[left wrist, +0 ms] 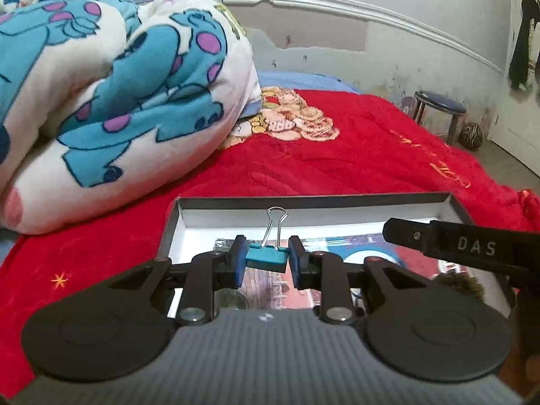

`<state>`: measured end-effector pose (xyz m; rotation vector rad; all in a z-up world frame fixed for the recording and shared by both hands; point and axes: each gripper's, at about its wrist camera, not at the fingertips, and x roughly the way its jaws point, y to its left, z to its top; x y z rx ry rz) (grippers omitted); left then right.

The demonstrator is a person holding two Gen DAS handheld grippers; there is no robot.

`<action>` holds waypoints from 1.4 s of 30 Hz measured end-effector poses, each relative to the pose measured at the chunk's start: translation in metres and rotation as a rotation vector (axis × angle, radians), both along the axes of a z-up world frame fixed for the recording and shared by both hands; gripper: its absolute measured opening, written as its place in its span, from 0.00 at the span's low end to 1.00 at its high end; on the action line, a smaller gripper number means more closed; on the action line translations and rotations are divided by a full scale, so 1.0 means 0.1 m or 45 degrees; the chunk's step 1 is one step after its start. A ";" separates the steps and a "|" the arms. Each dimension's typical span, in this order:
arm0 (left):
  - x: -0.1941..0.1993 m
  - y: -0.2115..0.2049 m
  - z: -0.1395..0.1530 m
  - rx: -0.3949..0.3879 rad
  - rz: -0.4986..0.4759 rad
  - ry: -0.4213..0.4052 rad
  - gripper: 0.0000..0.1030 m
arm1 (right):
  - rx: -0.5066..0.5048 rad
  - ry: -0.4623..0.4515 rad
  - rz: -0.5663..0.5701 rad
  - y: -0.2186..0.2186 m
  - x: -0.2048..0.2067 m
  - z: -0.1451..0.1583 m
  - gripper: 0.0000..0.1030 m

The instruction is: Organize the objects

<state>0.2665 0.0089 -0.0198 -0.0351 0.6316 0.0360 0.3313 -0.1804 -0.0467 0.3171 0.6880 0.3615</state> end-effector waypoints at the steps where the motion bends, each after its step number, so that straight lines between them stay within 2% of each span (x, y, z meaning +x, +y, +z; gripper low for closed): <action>1: 0.02 0.01 -0.03 -0.005 0.004 0.004 0.29 | 0.002 0.013 -0.004 0.01 0.04 -0.06 0.41; 6: 0.09 0.02 -0.14 0.000 0.003 0.035 0.29 | -0.019 0.066 -0.002 0.01 0.08 -0.25 0.41; 19: 0.19 0.06 -0.29 0.000 0.028 0.121 0.31 | -0.024 0.082 -0.014 0.01 0.07 -0.25 0.41; 21: 0.19 0.06 -0.29 0.010 0.024 0.123 0.47 | -0.025 0.082 -0.012 0.01 0.07 -0.24 0.41; 23: 0.17 0.06 -0.28 0.019 0.024 0.115 0.51 | -0.020 0.081 -0.007 0.00 0.06 -0.24 0.41; 24: 0.15 0.06 -0.27 0.033 0.026 0.105 0.58 | -0.010 0.078 -0.010 -0.01 0.06 -0.24 0.42; 28: 0.02 0.12 -0.09 0.073 0.057 0.035 0.80 | 0.054 0.038 -0.012 -0.05 -0.02 -0.17 0.66; 30: -0.10 0.18 0.08 0.061 0.074 -0.008 0.91 | 0.087 -0.022 -0.009 -0.10 -0.12 -0.05 0.68; 32: -0.27 0.27 0.28 0.027 0.098 -0.067 1.00 | 0.109 -0.102 -0.014 -0.16 -0.28 0.13 0.81; 34: -0.46 0.32 0.43 0.003 0.112 -0.111 1.00 | 0.100 -0.177 -0.037 -0.24 -0.49 0.32 0.88; 37: -0.81 0.33 0.57 -0.023 0.157 -0.148 1.00 | -0.012 -0.232 -0.064 -0.30 -0.88 0.50 0.97; 40: -1.24 0.32 0.52 -0.043 0.153 -0.178 1.00 | -0.162 -0.278 -0.102 -0.34 -1.32 0.51 0.99; 42: -1.56 0.30 0.36 -0.067 0.156 -0.211 1.00 | -0.208 -0.284 -0.173 -0.38 -1.61 0.42 1.00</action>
